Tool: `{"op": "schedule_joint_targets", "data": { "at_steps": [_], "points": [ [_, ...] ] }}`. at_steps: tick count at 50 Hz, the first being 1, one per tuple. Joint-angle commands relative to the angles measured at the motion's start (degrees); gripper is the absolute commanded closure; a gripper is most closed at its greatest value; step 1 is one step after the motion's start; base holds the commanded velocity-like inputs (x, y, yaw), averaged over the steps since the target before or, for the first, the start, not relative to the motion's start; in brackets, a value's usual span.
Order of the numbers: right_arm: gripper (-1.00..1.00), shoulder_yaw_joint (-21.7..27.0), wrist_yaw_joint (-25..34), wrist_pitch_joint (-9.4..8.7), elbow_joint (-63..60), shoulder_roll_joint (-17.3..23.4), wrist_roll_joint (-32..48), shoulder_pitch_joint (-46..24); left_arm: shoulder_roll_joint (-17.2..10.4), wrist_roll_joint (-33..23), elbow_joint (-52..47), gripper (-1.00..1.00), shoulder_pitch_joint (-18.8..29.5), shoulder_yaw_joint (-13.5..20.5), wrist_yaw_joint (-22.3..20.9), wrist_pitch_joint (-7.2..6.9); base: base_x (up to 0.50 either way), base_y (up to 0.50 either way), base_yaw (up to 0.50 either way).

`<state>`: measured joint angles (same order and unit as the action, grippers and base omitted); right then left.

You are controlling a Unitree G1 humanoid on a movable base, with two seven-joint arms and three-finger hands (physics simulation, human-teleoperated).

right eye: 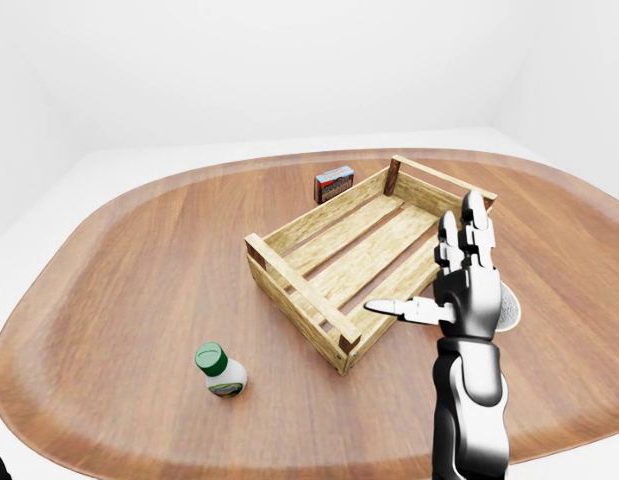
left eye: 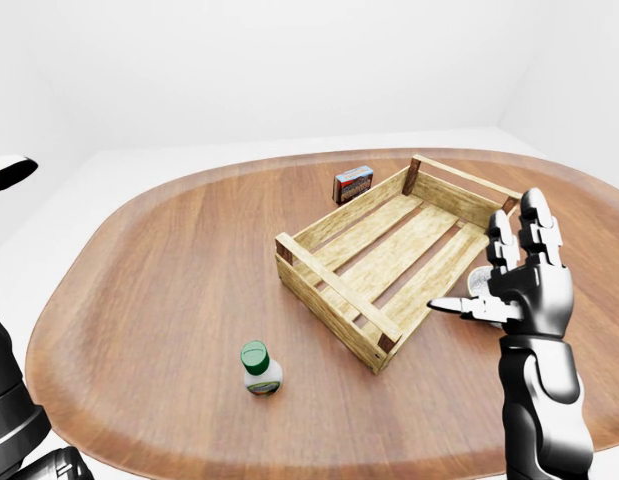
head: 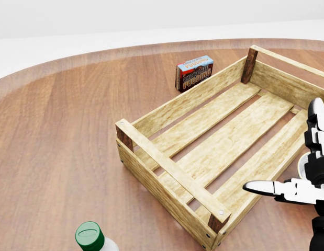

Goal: Pick up the salad dressing and put it in the tray.

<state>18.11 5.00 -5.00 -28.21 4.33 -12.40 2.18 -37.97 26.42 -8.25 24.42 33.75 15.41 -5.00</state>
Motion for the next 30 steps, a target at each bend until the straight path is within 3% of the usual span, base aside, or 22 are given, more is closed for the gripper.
{"op": "schedule_joint_targets", "data": {
  "at_steps": [1, 5, 10, 30],
  "points": [
    [-1.0, 0.39, -1.46, 0.0, 0.76, 0.1, -1.46, -0.26, 0.06, -0.18, 0.14, -1.0, 0.02, -0.1, -0.01, 0.0, 0.0, 0.0, 0.0],
    [-1.0, 0.69, -1.03, 0.0, 0.9, 0.45, -3.5, -0.35, 0.16, -0.19, 0.02, -1.0, -0.06, -0.1, -0.05, 0.0, 0.0, 0.0, 0.0],
    [-1.0, 0.65, -1.96, 0.0, 1.13, 0.34, -3.34, -0.31, 0.08, 0.0, -0.15, -1.0, -0.12, 0.14, -0.04, 0.0, -0.05, -0.47, 0.0],
    [-1.0, 0.43, -1.8, 0.0, 0.66, 0.47, -3.18, -0.19, 0.26, -0.02, -0.24, -1.0, -0.16, 0.0, -0.03, 0.0, 0.0, 0.0, 0.0]
  ]
}}
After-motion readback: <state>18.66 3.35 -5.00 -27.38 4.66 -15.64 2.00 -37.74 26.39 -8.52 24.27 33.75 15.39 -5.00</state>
